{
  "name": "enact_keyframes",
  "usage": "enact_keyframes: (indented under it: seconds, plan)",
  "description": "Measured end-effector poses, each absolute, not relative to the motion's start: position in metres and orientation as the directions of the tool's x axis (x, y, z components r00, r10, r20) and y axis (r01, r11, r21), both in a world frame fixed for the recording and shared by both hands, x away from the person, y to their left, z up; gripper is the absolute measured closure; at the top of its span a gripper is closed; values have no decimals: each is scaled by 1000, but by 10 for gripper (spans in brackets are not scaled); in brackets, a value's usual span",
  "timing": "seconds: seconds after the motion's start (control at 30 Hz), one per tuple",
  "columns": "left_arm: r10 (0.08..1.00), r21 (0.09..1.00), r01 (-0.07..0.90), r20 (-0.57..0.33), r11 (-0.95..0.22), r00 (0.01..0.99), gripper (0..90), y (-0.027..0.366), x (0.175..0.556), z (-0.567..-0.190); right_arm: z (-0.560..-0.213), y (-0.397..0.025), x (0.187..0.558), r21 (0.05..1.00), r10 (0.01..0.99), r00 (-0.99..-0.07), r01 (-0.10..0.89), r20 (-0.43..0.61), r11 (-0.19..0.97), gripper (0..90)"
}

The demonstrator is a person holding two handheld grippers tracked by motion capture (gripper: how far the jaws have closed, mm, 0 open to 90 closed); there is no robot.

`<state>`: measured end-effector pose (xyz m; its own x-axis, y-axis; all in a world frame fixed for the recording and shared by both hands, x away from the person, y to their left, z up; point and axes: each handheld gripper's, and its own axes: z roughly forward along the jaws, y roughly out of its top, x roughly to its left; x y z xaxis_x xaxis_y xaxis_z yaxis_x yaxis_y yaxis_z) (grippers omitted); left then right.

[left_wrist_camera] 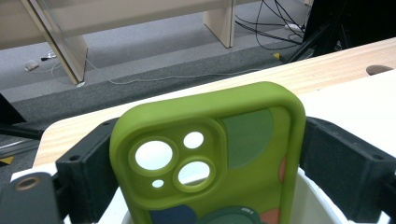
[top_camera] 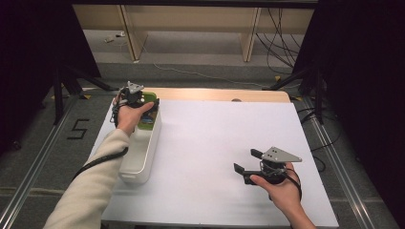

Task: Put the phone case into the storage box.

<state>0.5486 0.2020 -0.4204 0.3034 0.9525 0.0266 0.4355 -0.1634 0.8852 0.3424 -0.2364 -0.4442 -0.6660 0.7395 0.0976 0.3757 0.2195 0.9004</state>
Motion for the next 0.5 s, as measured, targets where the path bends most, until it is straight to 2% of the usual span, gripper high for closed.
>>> enact_keyframes:
  seconds: [0.5]
  plan:
    - [953,885,437,24,-161,303,44,202,549,-418,-444,-236,342,900,738,-667,377,100,219,151]
